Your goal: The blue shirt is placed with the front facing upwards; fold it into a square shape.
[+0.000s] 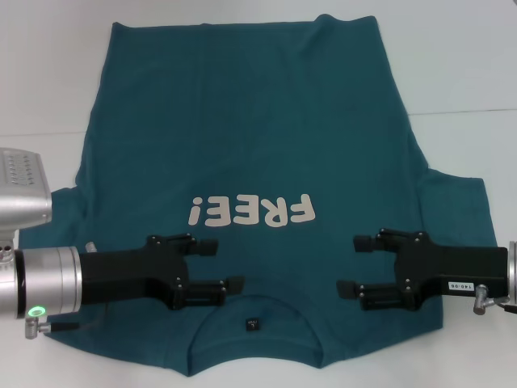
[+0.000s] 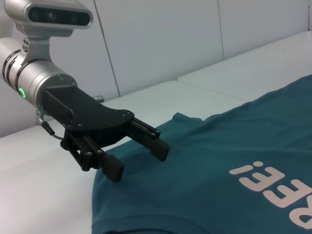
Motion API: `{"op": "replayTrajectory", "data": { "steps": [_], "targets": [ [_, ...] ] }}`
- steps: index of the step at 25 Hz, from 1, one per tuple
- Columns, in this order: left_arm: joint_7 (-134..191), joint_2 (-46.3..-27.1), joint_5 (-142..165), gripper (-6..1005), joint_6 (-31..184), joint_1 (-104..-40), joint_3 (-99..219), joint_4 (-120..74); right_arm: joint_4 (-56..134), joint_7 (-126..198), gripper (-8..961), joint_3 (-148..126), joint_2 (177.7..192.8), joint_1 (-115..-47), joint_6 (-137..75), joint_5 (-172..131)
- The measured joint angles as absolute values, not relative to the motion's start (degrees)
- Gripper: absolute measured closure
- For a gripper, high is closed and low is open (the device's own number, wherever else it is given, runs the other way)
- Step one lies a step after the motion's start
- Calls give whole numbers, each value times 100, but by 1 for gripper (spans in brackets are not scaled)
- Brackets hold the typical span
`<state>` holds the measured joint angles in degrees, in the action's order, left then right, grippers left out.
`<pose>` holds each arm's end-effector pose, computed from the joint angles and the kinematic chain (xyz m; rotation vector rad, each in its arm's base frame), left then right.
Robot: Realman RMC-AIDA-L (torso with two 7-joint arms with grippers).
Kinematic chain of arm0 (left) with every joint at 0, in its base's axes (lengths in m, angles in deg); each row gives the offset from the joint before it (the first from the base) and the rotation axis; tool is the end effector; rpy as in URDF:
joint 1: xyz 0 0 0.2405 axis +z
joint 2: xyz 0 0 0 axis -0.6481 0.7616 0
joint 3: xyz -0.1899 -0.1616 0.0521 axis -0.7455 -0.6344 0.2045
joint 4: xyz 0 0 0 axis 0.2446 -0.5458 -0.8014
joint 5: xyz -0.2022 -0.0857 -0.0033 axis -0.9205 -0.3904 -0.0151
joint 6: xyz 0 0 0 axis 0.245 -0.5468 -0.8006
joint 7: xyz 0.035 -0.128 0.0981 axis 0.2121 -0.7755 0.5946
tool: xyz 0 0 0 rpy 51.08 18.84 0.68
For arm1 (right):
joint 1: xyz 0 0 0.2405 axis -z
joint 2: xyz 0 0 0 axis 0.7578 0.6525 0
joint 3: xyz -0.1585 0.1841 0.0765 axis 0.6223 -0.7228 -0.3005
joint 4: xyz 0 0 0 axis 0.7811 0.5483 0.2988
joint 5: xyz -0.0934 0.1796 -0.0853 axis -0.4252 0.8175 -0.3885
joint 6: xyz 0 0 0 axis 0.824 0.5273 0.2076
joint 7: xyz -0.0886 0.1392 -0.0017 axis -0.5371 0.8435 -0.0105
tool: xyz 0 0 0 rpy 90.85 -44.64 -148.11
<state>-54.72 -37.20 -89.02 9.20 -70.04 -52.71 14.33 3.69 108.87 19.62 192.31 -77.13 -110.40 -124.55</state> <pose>-0.2336 0.3539 -0.0565 -2.8041 -0.6418 -0.6369 0.2814 0.3334 -0.0209 -2.7127 0.6030 0.5919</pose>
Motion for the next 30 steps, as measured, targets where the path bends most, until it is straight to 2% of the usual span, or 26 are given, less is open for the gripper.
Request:
{"op": "replayTrajectory", "data": {
  "steps": [17, 24, 30],
  "targets": [
    [-5536, -3724, -8902, 153, 927, -6873, -5872, 1450, 370, 10888, 15, 1928, 19239, -7722, -11048, -12441],
    [-6969, -3654, -8754, 152, 967, -6467, -7358, 1899, 403, 10894, 15, 1905, 19239, -7676, -11054, -12437],
    [-9063, -3580, -7243, 152, 1609, -6498, -8061, 2240, 468, 10891, 15, 1914, 19239, -7722, -11027, -12428]
  ]
}}
